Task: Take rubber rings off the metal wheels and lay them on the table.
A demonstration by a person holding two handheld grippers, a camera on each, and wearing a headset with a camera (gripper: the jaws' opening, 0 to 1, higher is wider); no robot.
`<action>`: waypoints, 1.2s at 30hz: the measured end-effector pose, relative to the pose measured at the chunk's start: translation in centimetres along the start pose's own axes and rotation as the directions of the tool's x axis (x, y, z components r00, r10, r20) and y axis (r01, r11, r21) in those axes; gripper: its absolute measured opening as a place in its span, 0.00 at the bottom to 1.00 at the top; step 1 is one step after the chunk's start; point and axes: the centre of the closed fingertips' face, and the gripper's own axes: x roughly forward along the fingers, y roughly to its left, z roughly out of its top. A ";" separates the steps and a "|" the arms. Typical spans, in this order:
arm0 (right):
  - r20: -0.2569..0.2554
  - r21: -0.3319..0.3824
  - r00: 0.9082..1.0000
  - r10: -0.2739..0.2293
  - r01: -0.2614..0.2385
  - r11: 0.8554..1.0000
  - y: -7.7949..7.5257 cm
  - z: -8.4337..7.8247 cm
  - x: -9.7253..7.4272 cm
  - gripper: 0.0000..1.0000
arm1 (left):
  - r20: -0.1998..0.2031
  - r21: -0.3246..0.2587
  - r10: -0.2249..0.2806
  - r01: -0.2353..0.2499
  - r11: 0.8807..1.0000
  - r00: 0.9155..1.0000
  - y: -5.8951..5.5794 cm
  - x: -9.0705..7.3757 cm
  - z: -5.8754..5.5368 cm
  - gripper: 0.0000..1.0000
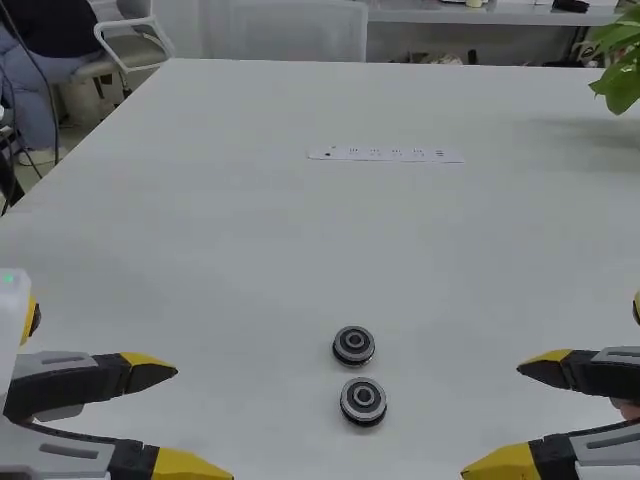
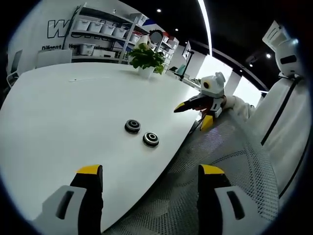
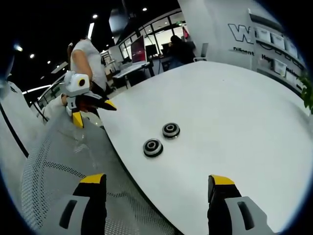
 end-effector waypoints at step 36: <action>-0.019 -0.001 1.000 0.012 -0.012 1.000 0.0 -0.3 0.2 0.84 | -0.011 -0.009 -0.021 0.021 1.000 1.000 -0.2 0.1 -0.2 0.76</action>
